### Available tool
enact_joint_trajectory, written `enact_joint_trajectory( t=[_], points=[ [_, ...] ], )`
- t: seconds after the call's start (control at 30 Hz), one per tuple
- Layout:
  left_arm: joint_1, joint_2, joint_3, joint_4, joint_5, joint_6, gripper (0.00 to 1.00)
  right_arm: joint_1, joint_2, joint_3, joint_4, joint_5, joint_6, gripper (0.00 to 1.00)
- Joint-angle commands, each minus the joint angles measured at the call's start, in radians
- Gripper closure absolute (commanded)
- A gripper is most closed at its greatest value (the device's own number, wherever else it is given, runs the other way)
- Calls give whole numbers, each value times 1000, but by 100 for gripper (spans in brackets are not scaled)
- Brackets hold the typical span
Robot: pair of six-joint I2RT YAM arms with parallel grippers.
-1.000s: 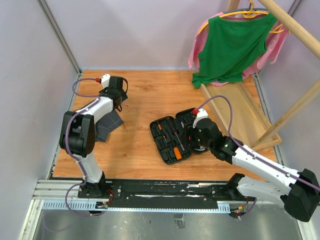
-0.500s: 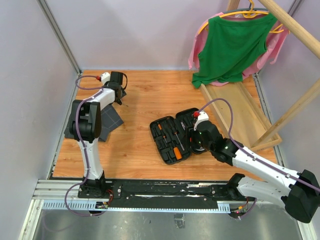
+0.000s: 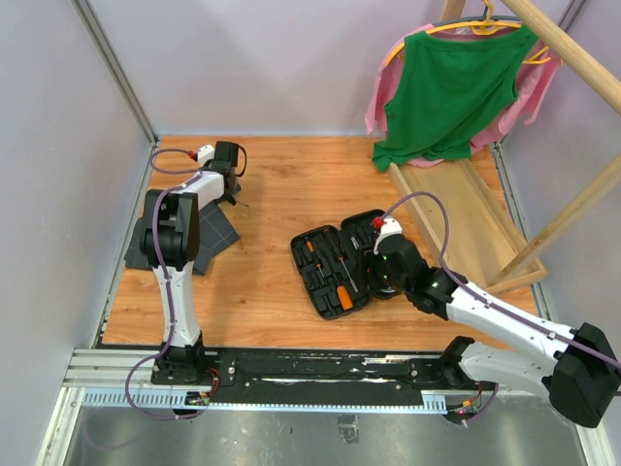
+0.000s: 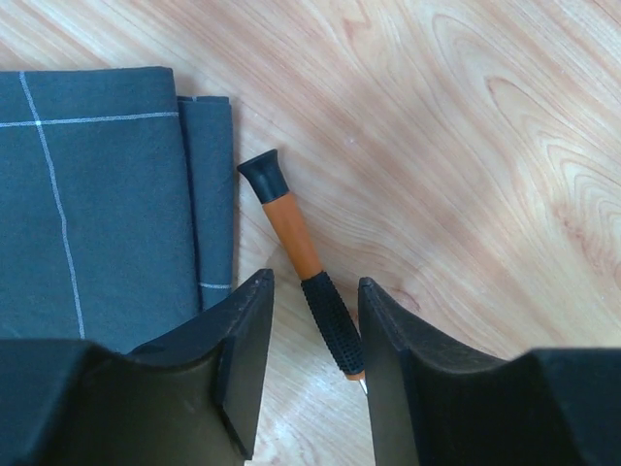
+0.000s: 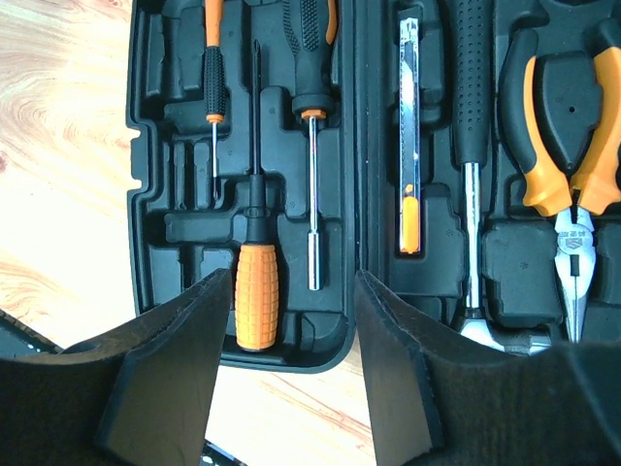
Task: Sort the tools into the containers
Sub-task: Pick up the screwdriver from the center of the board.
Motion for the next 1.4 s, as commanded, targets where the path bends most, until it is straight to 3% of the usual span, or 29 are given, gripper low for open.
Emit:
enact_joint_trajectory(
  t=[0.0, 0.37, 0.5, 0.83, 1.13, 1.37],
  points=[
    [11, 23, 11, 6, 22, 14, 58, -16, 7, 21, -13, -12, 17, 45],
    [11, -26, -93, 112, 114, 67, 84, -15, -15, 37, -71, -7, 61, 45],
    [11, -68, -144, 142, 135, 86, 98, -14, -46, 28, -86, 3, 86, 45],
    [1, -289, -350, 260, 272, 88, 100, -15, -130, -2, -126, 92, 113, 45],
    [-88, -557, -534, 343, 376, 48, 100, -17, -174, 9, -91, 231, -3, 43],
    [-206, -782, -683, 431, 476, 60, 99, -78, -102, 84, -63, 82, -30, 40]
  ],
)
